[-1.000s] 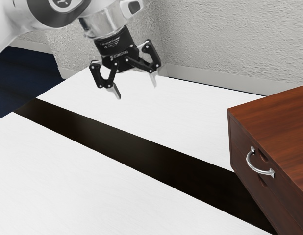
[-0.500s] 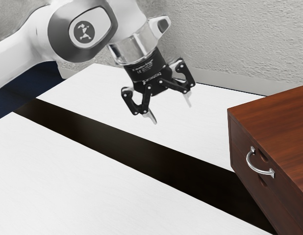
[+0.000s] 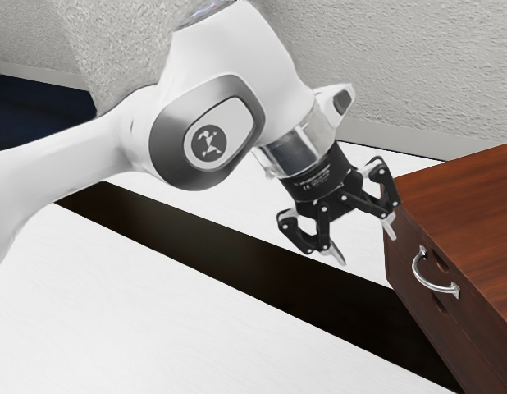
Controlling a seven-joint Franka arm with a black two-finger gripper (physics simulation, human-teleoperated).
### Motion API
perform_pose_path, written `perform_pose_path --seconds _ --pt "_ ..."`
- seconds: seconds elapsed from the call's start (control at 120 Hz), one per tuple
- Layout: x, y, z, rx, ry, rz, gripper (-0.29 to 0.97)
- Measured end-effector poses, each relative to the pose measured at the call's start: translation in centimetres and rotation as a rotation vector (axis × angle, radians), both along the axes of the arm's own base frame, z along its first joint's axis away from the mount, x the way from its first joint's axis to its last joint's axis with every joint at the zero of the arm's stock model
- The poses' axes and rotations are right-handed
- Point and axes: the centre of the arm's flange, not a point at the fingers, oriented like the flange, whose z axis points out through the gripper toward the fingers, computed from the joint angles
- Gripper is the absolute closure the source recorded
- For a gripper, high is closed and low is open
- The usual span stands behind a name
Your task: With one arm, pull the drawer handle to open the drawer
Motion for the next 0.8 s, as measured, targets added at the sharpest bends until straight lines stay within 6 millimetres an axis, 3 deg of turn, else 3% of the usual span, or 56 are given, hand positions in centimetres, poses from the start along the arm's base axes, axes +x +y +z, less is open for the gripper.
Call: perform_pose_path --seconds 0.292,0.467,0.8 --pt "1.5 0.9 -2.5 -0.026 -0.019 0.048 0.31" --pt "2.6 1.8 -3.0 -0.061 -0.038 0.076 0.34" --pt "1.9 -1.4 -4.3 -0.08 -0.044 0.027 0.39"
